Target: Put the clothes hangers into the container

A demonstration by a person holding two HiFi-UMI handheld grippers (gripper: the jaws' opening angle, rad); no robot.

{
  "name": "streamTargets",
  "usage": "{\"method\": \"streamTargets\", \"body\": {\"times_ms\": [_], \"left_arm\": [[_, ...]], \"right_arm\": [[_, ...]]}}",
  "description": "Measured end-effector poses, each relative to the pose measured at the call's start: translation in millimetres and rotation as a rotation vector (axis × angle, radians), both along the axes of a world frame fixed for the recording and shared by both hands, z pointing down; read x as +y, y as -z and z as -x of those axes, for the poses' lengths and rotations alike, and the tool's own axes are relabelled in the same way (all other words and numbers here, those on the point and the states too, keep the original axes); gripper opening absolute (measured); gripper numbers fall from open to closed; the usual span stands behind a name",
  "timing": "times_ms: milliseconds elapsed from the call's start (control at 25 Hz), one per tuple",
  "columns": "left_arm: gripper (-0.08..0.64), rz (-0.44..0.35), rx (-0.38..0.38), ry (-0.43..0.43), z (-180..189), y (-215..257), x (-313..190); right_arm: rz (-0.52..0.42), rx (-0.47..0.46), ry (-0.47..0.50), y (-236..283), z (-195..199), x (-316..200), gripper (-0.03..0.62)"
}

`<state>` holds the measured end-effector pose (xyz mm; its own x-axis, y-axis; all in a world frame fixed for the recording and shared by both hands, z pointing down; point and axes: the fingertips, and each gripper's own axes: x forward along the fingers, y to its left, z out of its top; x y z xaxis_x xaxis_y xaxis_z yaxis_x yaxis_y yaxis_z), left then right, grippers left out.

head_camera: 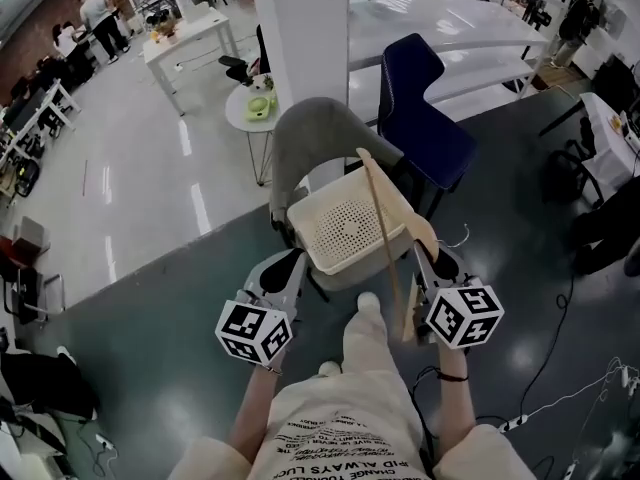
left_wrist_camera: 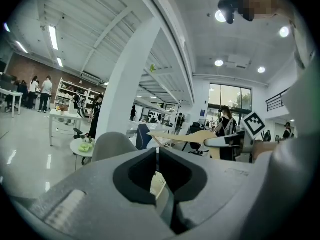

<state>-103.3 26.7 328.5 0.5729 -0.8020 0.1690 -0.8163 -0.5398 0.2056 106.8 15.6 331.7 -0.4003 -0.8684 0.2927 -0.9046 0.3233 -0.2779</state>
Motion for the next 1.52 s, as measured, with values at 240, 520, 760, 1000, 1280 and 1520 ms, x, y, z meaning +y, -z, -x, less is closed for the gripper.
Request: {"method": "streamTargets", "body": {"times_ms": [240,520,760,1000,1280,1520], "left_arm": [[0.031,0.052,0.013,0.062,-22.7,-9.9,-59.0],[0.031,0.136,0.019,0.137,-49.5,-36.5,-113.1],[0.031,0.197,0.021,0.198,-61.9,-58.6,-142.5],[0.031,0.263,0.034,0.232,-76.8,-85.2,-154.0],[0.031,0.354,0.046,0.287,-70.0,-119.4,-154.1],[0.031,0.406,0.053,0.305,-61.3,-142.2,-157.3]], "right_arm": [[0.057,0.007,0.098,-10.2,-18.3,-72.8,0.054],[0.132,0.022,0.256,-31.4,-30.0,-142.8,0.054],[0.195,0.032,0.393,-53.9,-26.4,-183.7,0.054],[0.264,0.019,0.545,-84.6,-18.4,-208.2,0.054],[0.349,0.030,0.684,-120.1,-2.7,-225.3,0.054],[0.399,0.062,0.760,-143.8,7.7,-229.1,0.054]]}}
